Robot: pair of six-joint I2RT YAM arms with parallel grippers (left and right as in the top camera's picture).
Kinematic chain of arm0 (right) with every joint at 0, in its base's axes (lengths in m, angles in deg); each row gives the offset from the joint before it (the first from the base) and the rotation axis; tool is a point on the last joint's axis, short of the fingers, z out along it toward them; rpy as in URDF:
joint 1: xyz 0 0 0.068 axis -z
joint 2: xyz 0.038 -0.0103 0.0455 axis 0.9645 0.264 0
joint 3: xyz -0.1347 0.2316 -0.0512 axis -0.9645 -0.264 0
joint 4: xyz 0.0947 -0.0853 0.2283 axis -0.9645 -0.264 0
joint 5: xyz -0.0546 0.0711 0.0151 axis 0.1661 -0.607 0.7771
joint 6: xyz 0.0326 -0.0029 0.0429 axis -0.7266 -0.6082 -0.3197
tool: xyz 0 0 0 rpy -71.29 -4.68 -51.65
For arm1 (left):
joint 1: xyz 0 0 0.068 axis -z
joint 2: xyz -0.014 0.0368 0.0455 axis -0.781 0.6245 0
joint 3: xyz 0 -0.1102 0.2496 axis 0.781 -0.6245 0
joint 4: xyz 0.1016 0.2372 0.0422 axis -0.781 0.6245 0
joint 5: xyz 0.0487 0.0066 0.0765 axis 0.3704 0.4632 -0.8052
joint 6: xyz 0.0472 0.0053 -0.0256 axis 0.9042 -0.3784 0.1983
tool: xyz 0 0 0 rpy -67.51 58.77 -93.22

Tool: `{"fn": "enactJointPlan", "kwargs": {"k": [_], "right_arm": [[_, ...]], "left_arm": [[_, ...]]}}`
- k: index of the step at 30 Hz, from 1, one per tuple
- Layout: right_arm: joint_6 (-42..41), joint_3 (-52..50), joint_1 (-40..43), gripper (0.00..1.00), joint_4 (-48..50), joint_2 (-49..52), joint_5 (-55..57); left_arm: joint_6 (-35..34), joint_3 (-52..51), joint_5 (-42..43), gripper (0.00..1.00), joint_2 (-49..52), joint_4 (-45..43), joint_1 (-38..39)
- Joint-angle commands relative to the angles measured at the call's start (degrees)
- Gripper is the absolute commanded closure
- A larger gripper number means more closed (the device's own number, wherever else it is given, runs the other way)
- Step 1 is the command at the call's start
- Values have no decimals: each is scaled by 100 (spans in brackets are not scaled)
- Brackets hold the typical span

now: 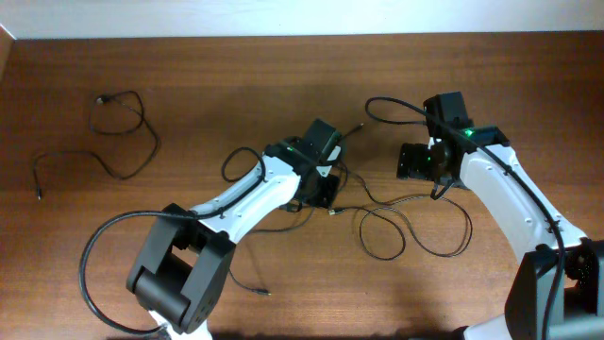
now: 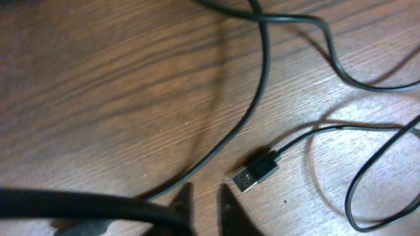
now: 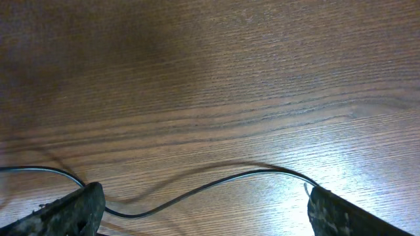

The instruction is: Untangle cables

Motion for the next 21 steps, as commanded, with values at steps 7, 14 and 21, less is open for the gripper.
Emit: {"fn": "enactJointPlan", "kwargs": {"k": [7, 14, 21], "right_arm": [[-66, 2, 15, 2, -11, 44, 70], [-66, 2, 15, 1, -11, 44, 70], [-66, 2, 15, 1, -11, 44, 70]], "left_arm": [[374, 59, -393, 28, 205, -361, 374], [374, 59, -715, 23, 658, -667, 588], [372, 61, -1412, 59, 979, -879, 581]]}}
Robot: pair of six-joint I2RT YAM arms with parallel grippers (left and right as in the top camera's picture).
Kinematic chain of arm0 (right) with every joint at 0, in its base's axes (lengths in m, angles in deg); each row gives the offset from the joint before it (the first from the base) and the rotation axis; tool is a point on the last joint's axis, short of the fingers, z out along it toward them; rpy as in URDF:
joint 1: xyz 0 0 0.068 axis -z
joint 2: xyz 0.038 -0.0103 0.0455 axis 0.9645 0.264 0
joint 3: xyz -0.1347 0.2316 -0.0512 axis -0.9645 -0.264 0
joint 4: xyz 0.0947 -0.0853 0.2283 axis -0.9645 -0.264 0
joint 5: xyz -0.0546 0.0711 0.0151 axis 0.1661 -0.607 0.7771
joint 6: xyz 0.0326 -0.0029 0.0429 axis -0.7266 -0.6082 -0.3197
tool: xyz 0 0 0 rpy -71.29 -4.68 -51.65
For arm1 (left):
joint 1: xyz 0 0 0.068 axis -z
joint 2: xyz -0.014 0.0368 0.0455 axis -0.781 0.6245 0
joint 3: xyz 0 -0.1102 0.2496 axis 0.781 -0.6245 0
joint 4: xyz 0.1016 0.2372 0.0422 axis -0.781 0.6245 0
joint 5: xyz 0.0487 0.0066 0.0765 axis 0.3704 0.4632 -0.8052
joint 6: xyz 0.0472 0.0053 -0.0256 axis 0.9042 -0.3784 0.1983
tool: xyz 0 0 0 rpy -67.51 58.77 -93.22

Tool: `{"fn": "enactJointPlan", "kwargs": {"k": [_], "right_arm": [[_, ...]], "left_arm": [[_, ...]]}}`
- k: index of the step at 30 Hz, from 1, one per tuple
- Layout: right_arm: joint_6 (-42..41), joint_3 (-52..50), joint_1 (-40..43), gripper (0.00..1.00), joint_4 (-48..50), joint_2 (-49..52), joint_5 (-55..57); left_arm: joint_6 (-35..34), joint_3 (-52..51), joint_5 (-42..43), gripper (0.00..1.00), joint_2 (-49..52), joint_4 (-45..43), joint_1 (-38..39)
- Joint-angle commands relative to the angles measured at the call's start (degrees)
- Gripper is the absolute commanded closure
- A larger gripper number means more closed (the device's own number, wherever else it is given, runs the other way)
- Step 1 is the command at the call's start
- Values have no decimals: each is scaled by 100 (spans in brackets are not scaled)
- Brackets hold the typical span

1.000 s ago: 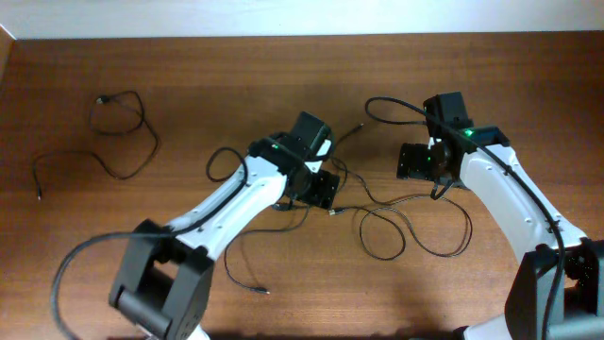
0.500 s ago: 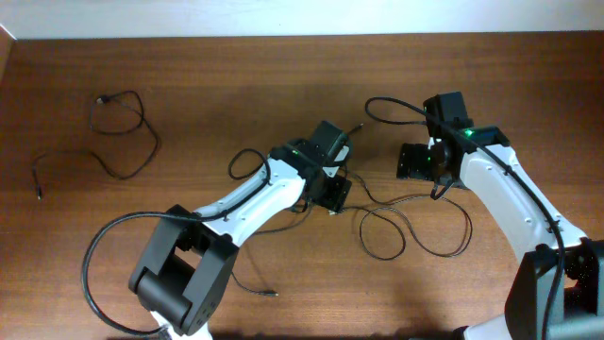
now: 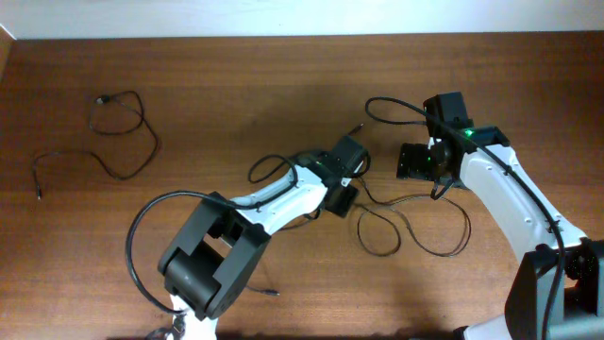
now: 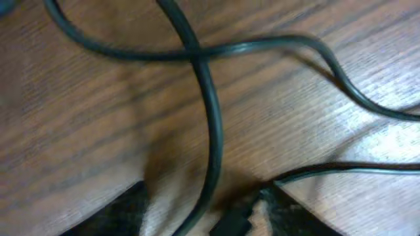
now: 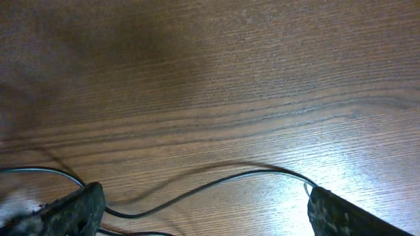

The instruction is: Untangle cables

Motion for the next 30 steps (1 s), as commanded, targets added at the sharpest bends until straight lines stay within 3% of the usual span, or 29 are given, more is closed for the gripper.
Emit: {"fn": "enactJointPlan", "kwargs": {"k": [1, 4, 5, 6, 7, 8, 17, 30], "right_arm": [[-68, 2, 15, 1, -11, 44, 70], [-68, 2, 15, 2, -11, 44, 70], [-68, 2, 15, 2, -11, 44, 70], [-68, 2, 15, 2, -11, 44, 70], [-68, 2, 15, 1, -11, 44, 70], [-68, 2, 15, 2, -11, 44, 70], [-68, 2, 15, 2, -11, 44, 70], [-68, 2, 15, 2, -11, 44, 70]], "left_arm": [[37, 13, -570, 60, 240, -68, 0], [37, 15, -570, 82, 240, -181, 0], [37, 20, -570, 81, 240, -203, 0], [37, 20, -570, 68, 240, -223, 0], [37, 20, -570, 49, 240, -238, 0], [37, 31, -570, 43, 240, -243, 0], [37, 413, -570, 44, 240, -282, 0], [15, 466, -570, 59, 310, -393, 7]]}}
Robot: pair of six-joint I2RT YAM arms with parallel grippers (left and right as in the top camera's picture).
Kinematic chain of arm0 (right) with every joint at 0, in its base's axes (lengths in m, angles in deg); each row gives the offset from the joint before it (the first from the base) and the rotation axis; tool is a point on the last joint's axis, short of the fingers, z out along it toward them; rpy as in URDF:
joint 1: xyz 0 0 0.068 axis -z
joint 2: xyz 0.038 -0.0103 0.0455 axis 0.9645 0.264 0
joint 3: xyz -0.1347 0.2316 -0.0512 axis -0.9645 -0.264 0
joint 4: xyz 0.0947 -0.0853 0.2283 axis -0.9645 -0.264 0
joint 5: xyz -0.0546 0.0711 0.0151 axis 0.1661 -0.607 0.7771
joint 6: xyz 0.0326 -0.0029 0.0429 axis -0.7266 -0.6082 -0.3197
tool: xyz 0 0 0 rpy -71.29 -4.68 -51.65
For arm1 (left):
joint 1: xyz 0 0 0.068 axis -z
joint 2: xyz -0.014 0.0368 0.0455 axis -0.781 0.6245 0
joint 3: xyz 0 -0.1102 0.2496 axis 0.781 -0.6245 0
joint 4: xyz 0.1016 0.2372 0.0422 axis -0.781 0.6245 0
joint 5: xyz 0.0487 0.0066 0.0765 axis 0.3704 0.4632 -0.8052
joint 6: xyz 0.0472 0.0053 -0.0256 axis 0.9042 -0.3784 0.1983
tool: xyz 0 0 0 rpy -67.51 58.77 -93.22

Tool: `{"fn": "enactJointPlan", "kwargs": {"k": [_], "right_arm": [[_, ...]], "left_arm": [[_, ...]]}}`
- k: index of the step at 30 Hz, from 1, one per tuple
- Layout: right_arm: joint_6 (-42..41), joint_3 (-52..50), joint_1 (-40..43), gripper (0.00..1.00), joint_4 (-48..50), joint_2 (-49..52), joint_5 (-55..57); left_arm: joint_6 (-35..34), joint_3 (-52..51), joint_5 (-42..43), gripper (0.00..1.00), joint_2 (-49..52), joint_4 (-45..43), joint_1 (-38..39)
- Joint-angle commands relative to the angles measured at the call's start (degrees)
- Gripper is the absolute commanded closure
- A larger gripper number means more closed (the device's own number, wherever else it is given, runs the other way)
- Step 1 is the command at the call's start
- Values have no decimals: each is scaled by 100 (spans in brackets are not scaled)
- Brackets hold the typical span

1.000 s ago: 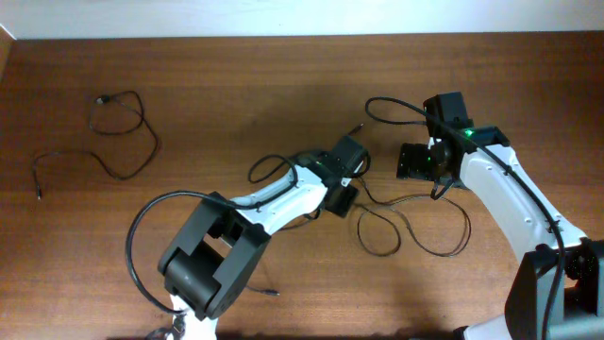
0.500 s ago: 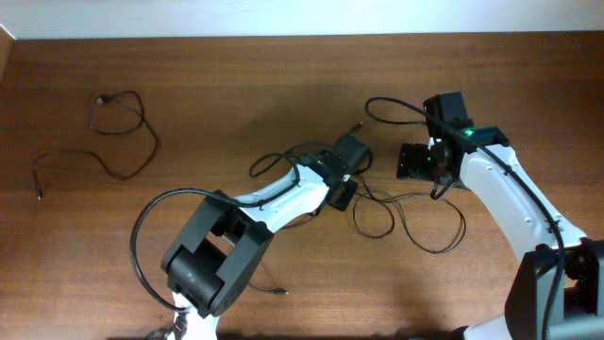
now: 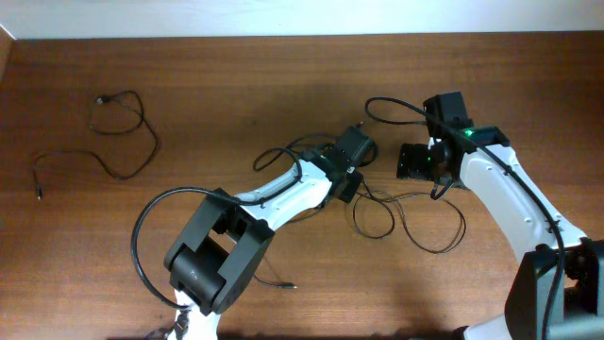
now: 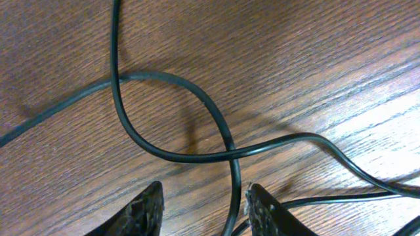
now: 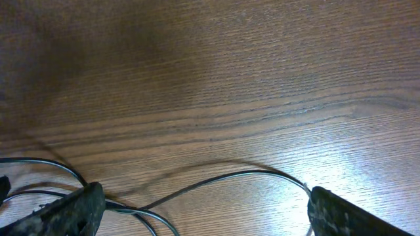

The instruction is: Untangle cables

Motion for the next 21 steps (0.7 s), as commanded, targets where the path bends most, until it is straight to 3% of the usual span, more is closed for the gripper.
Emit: {"fn": "enactJointPlan", "kwargs": {"k": [1, 5, 7, 8, 9, 13, 15, 18, 21], "right_arm": [[-68, 2, 15, 2, -11, 44, 70], [-68, 2, 15, 2, -11, 44, 70], [-68, 2, 15, 2, -11, 44, 70], [-68, 2, 15, 1, -11, 44, 70], [-68, 2, 15, 2, -11, 44, 70], [-68, 2, 15, 2, -11, 44, 70], [-68, 2, 15, 2, -11, 44, 70], [-68, 2, 15, 2, -11, 44, 70], [-68, 2, 15, 2, -11, 44, 70]], "left_arm": [[7, 87, -63, 59, 162, -15, 2], [9, 87, -63, 61, 479, -33, 2], [9, 87, -63, 79, 605, -17, 2], [9, 87, -63, 96, 614, 0, 2], [9, 90, -79, 100, 612, 15, 2], [7, 216, -752, 100, 256, 114, 2], [11, 323, -1794, 100, -546, 184, 2], [37, 378, -2590, 100, -1266, 160, 2], [647, 398, -3071, 100, -2159, -173, -13]]}}
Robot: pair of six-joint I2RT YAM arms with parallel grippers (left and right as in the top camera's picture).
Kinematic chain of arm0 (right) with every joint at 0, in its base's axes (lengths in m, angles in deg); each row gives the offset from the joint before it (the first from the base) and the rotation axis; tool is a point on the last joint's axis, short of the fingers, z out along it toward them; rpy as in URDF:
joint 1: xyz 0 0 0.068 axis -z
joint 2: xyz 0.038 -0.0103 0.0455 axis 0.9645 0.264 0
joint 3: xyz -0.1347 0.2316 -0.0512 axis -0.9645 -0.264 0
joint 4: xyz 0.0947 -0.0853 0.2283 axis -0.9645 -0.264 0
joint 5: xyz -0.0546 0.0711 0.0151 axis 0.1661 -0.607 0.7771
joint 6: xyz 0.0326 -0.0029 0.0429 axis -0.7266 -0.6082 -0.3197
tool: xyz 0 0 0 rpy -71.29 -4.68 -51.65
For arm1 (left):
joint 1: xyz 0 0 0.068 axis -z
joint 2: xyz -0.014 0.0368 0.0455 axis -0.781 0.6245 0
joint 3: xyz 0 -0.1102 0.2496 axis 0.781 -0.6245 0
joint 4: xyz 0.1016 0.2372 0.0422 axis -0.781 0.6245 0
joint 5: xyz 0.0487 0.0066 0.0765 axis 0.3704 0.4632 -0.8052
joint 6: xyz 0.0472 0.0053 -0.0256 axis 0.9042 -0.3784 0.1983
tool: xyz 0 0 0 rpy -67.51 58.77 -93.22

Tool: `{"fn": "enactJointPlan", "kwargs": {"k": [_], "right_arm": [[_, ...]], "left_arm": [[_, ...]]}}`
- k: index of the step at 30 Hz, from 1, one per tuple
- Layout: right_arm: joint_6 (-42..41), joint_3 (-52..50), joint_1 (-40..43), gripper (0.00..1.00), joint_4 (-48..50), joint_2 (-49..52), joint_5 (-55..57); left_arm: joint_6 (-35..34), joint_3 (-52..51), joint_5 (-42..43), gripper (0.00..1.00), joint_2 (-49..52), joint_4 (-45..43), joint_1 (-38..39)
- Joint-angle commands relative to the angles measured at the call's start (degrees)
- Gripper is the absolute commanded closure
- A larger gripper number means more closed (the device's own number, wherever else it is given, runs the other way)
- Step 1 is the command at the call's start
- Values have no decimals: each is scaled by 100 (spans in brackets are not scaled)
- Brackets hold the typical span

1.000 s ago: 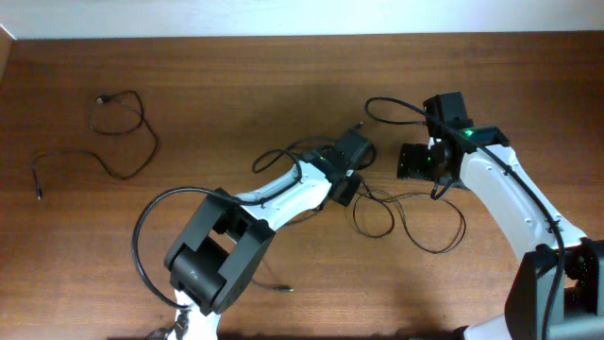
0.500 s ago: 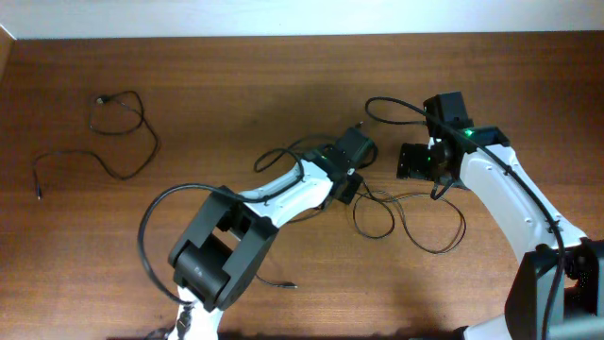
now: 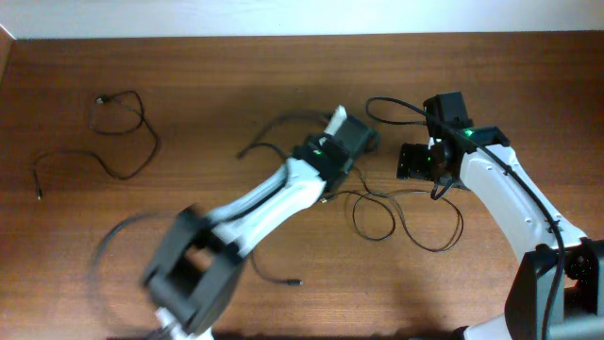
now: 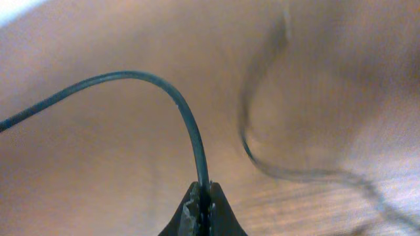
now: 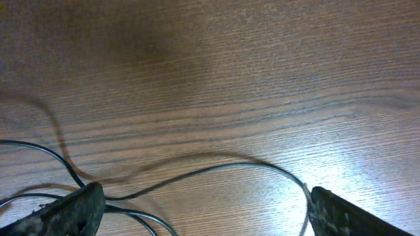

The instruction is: Untangle cables

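A tangle of thin black cables (image 3: 389, 212) loops on the wooden table between the two arms. My left gripper (image 4: 203, 200) is shut on a thicker dark cable (image 4: 177, 105), which arches up and off to the left. In the blurred overhead view the left gripper (image 3: 332, 151) is raised, and that thick cable (image 3: 283, 121) curves toward the far left. My right gripper (image 5: 205, 193) stands wide open low over the table. A thin cable (image 5: 216, 169) runs between its fingers (image 5: 72, 210) without being gripped. Overhead, the right gripper (image 3: 415, 161) sits right of the tangle.
A separate black cable (image 3: 121, 132) lies coiled at the far left of the table (image 3: 236, 76). A loose cable end (image 3: 293, 281) lies near the front. Another loop (image 3: 392, 104) curls beside the right arm's wrist.
My left gripper was open astride the thick cable on the table. Now it is shut on that cable and raised, with the cable lifted off the wood. The right gripper has not moved.
My left gripper first hovered, fingers close together, beside a USB plug left of the tangle. It then stood open low over a crossing of cables, then astride the thick one. Now it holds that cable up. The right gripper stayed open in place throughout.
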Motion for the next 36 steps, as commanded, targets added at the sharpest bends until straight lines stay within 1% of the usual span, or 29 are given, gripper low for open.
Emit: {"fn": "enactJointPlan", "kwargs": {"k": [1, 3, 5, 7, 11, 13, 18, 23, 24, 27, 30, 33, 36], "right_arm": [[-66, 2, 15, 2, -4, 44, 70], [-66, 2, 15, 2, -4, 44, 70], [-66, 2, 15, 2, -4, 44, 70], [-66, 2, 15, 2, -4, 44, 70], [-66, 2, 15, 2, -4, 44, 70], [-66, 2, 15, 2, -4, 44, 70], [-66, 2, 15, 2, -4, 44, 70], [-66, 2, 15, 2, -4, 44, 70], [-66, 2, 15, 2, -4, 44, 70], [-66, 2, 15, 2, -4, 44, 70], [-66, 2, 15, 2, -4, 44, 70], [-66, 2, 15, 2, -4, 44, 70], [-66, 2, 15, 1, -4, 44, 70]], "left_arm": [[940, 212, -1193, 100, -1526, -542, -57], [1777, 214, -1252, 100, -2109, -1226, -162], [2297, 212, -1255, 100, -2461, -1823, -254], [2745, 214, -1252, 100, -2804, -2732, -407], [2992, 214, -1252, 100, -2990, -4089, -719], [2990, 212, -1244, 100, -2964, -4404, -988], [2988, 212, -1231, 100, -2667, -4179, -1690], [2990, 212, -1228, 100, -2087, -3703, -2531], [2988, 212, -1220, 100, -1827, -3407, -2806], [2988, 212, -1113, 100, -1423, -2846, -3108], [2988, 212, -503, 100, -907, -2258, -3407], [2986, 212, -24, 100, -527, -1932, -3606], [2986, 212, 291, 100, -9, -1805, -3762]]}}
